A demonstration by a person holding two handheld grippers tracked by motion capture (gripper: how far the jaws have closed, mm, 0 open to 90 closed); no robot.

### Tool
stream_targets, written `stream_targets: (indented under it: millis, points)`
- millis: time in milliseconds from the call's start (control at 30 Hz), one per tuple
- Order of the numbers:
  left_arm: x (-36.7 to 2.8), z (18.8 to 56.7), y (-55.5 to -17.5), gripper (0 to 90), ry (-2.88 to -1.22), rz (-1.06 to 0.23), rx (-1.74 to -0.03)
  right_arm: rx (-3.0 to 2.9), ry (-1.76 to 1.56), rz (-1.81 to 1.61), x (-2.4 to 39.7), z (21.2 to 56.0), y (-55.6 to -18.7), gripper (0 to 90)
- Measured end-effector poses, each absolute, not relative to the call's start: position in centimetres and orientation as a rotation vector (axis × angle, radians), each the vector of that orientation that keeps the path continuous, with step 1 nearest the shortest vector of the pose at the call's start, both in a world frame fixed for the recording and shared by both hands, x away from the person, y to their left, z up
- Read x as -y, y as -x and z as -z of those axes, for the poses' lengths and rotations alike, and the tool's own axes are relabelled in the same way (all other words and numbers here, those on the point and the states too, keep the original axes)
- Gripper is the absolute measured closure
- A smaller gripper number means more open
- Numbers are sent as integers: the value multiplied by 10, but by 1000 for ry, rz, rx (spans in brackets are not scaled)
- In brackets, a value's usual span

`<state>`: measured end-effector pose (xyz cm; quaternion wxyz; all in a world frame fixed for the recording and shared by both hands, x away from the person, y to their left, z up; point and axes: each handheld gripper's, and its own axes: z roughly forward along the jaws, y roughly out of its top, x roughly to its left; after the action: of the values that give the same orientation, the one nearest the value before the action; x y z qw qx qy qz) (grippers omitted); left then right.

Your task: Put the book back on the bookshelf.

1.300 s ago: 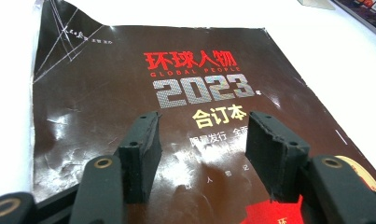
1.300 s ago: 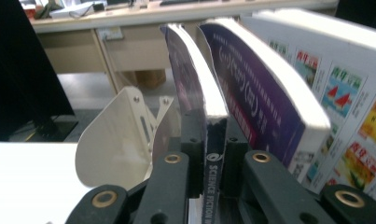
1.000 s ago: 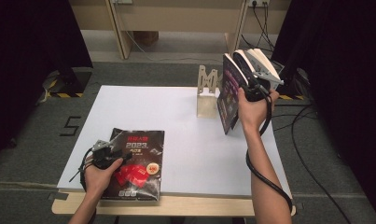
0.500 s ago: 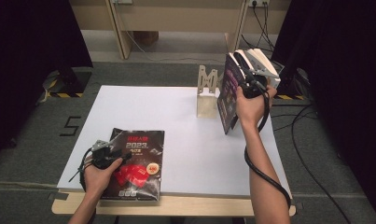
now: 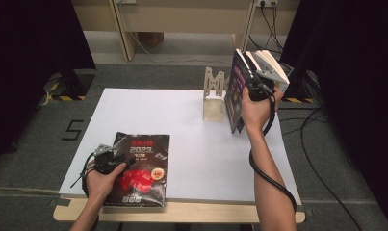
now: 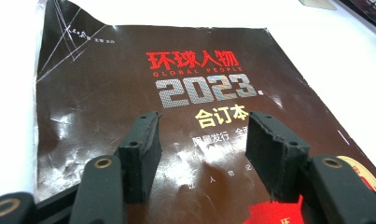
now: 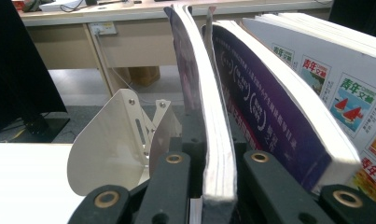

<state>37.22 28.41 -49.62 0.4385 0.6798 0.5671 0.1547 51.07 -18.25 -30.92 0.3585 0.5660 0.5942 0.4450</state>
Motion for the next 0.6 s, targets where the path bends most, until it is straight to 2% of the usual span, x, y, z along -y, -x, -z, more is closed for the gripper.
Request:
stream_targets:
  millis: [333, 600]
  points:
    - [-284, 496, -372, 440, -1693, -385, -1407, -1555, -1466, -1117, 183, 316, -516, 837]
    - [-284, 496, -371, 440, -1693, -386, -1408, -1575, -1455, -1112, 187, 312, -501, 754]
